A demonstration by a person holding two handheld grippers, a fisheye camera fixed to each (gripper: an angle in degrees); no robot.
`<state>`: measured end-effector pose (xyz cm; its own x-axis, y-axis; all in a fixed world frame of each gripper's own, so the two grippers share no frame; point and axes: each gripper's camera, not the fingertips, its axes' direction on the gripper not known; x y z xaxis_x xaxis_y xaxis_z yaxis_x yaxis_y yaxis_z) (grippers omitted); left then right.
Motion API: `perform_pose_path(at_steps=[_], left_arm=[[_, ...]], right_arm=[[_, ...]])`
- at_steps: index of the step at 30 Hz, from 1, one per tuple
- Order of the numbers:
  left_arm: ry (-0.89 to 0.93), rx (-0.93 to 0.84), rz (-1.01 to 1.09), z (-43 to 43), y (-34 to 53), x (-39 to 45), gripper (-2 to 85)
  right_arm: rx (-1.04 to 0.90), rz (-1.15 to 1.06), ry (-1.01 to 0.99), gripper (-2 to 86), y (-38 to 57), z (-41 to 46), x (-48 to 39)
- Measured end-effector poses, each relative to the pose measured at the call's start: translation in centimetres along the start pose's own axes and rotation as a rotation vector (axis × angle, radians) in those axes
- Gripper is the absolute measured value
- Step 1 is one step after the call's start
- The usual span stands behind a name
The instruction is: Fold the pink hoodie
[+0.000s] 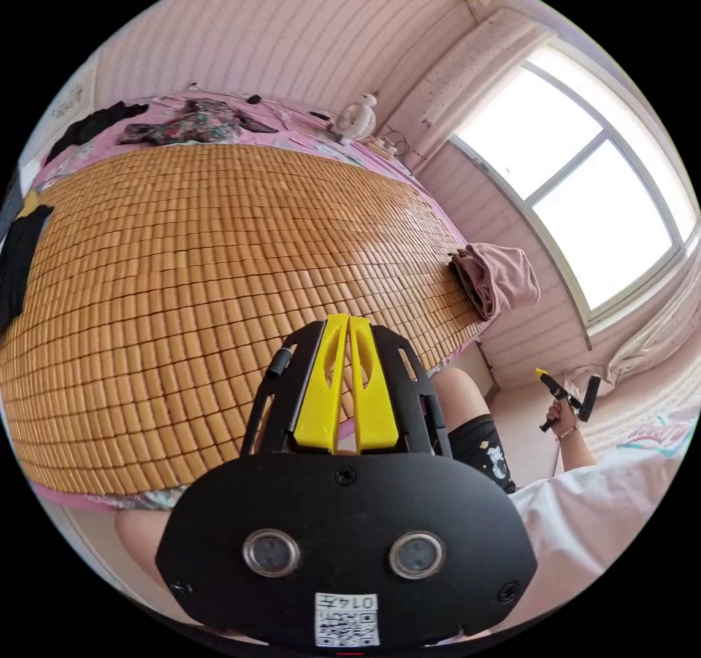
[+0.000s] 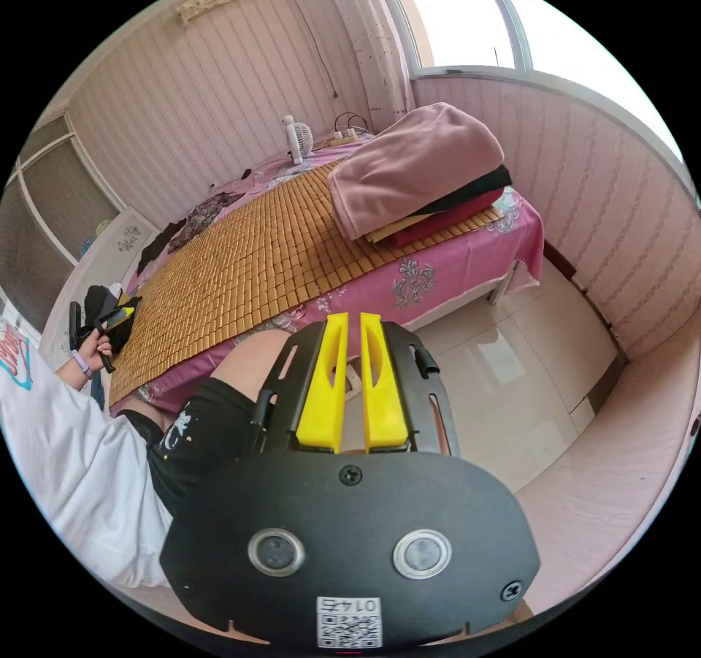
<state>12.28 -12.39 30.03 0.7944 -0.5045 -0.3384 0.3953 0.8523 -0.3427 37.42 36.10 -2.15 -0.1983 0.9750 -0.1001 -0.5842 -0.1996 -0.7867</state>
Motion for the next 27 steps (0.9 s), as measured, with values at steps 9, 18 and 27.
perform_pose_path(at_steps=[9, 18, 27], left_arm=[[-0.289, 0.382, -0.312, -34.8, 14.4, -11.6, 0.0], [-0.407, 0.51, -0.601, -53.8, 29.9, -19.4, 3.2], [-0.561, 0.617, -0.777, -68.1, 32.6, -28.2, 8.4]], right_arm=[[-0.208, -0.435, -0.345, 0.7, 7.2, 9.9, -19.9], [-0.501, -1.071, -0.765, 3.7, 18.3, 21.0, -50.5], [-0.58, -1.271, -0.799, 7.6, 31.3, 33.0, -70.2]])
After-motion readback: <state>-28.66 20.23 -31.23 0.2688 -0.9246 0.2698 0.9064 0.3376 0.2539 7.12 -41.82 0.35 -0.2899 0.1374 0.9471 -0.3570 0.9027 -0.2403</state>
